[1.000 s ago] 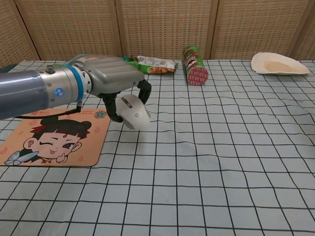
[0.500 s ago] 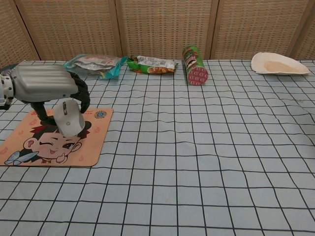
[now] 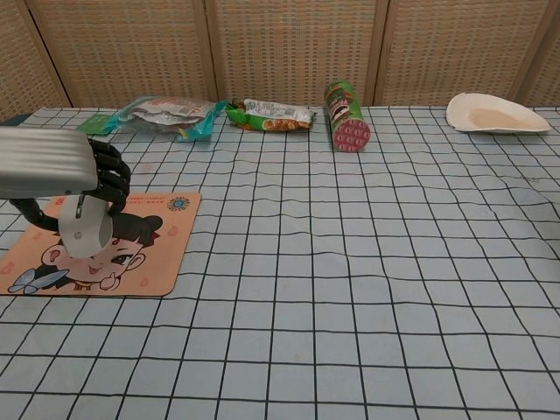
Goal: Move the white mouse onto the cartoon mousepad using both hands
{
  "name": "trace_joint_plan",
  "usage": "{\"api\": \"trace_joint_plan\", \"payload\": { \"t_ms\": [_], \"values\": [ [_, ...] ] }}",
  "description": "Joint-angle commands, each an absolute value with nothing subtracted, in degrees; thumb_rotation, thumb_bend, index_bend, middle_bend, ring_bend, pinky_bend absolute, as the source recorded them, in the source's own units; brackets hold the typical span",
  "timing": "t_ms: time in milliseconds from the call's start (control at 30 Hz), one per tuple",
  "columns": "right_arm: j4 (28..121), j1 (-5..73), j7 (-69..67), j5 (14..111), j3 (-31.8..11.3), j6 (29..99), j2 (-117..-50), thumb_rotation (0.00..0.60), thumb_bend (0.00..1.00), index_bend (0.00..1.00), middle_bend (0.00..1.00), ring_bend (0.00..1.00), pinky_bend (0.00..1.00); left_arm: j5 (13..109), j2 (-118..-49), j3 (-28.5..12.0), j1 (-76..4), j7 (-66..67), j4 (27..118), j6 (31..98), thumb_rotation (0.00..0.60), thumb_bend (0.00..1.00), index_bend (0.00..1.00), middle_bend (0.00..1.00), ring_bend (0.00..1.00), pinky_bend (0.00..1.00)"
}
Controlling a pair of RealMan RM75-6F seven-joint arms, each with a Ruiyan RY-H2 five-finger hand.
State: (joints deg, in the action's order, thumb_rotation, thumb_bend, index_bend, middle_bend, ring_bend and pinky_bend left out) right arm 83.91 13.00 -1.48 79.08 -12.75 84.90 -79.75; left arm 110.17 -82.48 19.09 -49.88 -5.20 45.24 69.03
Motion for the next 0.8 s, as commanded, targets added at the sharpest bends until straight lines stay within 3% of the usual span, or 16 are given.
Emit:
{"api": "trace_joint_plan", "payload": {
  "t_ms": [33, 800],
  "values": [
    [83.94, 12.97, -1.53, 79.06, -12.77, 84.93, -79.71, 0.6, 0.18, 0.24, 0.03, 0.01, 0.05, 111.58, -84.21, 19.8, -48.77, -7.36, 42.26, 71.05, 0.6, 0.28, 0.56, 0.34, 0.22, 0.24],
    [83.66, 13.06, -1.08, 78.58, -12.67, 84.33, -80.03, 0.6, 0.18, 0.24, 0.03, 0.01, 0.05, 117.73, -91.38, 21.55, -49.81, -10.3, 30.16, 76.67, 0.6, 0.28, 0.55, 0.33, 0.22, 0.24]
  ]
}}
